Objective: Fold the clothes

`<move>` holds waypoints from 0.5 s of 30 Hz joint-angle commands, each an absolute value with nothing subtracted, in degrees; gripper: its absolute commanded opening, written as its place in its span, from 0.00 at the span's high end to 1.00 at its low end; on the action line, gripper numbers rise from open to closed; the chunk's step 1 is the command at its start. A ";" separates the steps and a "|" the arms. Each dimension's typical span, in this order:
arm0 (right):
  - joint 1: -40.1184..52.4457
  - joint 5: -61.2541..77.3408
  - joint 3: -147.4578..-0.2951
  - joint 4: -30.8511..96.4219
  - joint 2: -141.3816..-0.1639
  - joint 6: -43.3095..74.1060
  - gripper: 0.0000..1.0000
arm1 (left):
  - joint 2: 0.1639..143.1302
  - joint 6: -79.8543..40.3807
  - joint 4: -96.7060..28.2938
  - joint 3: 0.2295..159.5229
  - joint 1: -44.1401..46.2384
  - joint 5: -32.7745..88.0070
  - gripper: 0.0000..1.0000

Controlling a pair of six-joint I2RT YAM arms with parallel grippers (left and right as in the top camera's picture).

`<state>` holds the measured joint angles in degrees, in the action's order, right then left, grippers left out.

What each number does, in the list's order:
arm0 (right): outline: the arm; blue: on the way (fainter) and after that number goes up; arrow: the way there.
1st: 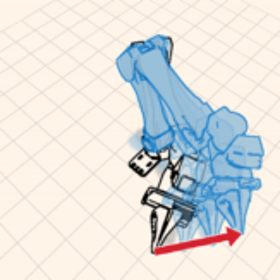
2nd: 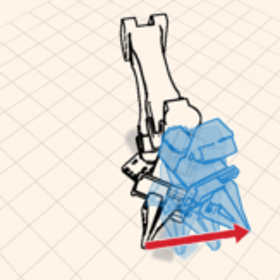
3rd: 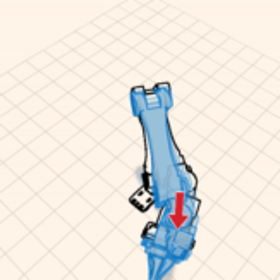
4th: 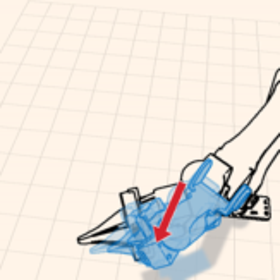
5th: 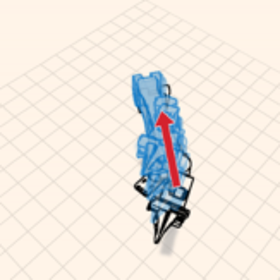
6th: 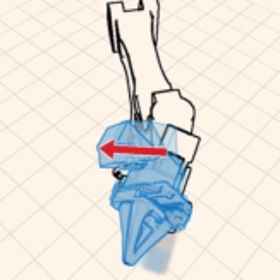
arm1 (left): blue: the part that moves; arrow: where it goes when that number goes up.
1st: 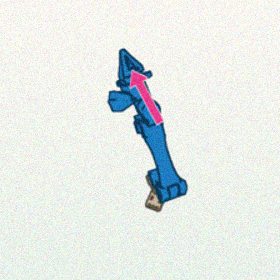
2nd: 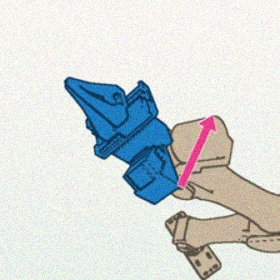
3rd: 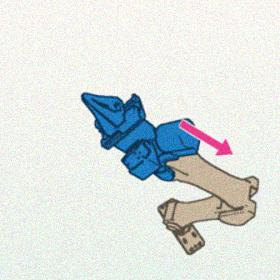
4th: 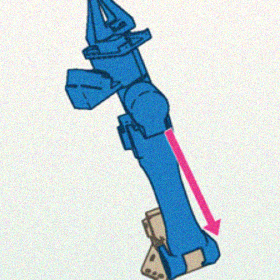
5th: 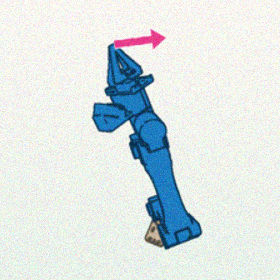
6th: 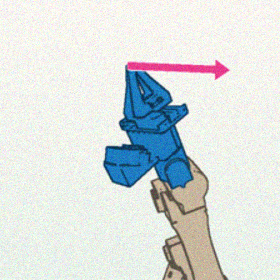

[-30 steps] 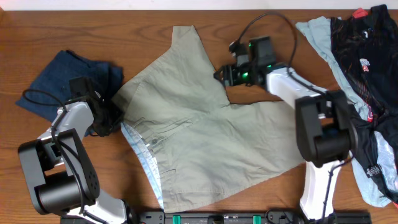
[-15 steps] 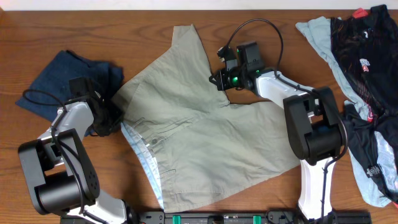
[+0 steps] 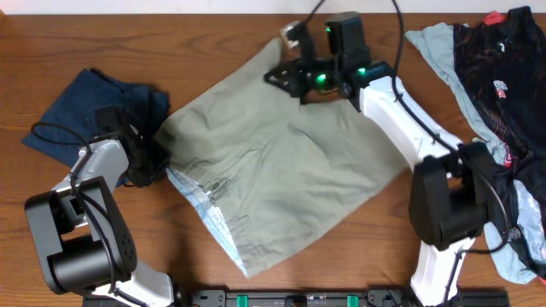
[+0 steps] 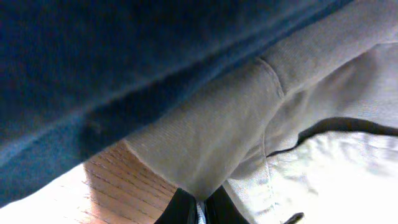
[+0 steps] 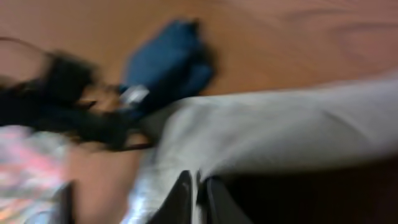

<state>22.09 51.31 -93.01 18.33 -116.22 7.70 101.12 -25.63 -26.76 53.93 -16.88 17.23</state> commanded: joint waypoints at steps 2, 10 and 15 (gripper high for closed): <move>28.21 56.12 -92.66 31.92 -117.38 -4.21 0.83 | 102.21 -25.28 -27.14 54.83 -17.32 15.38 0.94; 34.02 25.43 -92.53 53.71 -119.87 -15.97 0.61 | 102.21 -25.28 -27.11 54.83 -17.32 15.35 0.93; 33.10 4.82 -92.90 50.02 -119.52 -4.49 0.60 | 102.21 -25.28 -27.14 54.83 -17.32 15.38 0.93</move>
